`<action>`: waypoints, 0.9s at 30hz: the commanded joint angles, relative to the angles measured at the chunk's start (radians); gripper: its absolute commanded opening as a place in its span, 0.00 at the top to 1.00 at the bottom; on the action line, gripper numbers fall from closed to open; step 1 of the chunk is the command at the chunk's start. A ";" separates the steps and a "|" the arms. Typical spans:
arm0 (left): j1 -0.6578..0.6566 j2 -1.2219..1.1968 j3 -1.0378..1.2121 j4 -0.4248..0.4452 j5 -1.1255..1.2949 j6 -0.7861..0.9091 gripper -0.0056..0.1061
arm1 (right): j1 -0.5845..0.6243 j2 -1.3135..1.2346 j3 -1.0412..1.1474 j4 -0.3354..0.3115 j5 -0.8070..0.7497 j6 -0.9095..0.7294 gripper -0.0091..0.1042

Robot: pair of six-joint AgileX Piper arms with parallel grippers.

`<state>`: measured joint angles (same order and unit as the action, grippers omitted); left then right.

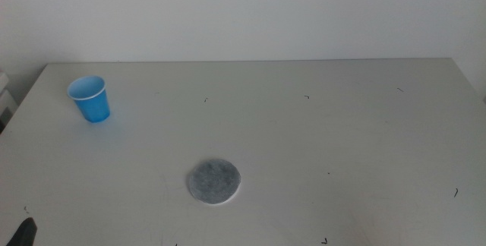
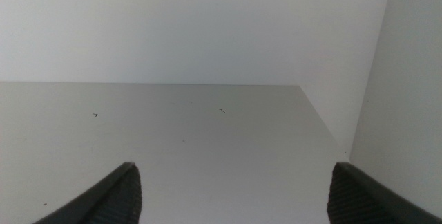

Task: Place an empty cup on a cup mat.

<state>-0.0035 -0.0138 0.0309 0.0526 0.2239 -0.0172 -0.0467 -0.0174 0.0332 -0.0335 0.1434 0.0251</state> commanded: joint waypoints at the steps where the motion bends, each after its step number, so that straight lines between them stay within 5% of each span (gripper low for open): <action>1: -0.001 -0.010 -0.006 0.008 -0.077 -0.010 0.01 | 0.002 -0.019 -0.012 -0.009 -0.078 -0.008 0.09; 11: -0.001 0.151 -0.283 0.012 -0.059 -0.012 0.01 | 0.002 -0.019 -0.012 -0.009 -0.078 -0.008 0.09; 27: -0.001 0.737 -1.048 0.006 0.442 -0.039 0.01 | 0.002 -0.019 -0.012 -0.009 -0.078 -0.008 0.09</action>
<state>-0.0035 0.6677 -0.9188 0.0607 0.6903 -0.0332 -0.0467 -0.0174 0.0332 -0.0335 0.1434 0.0251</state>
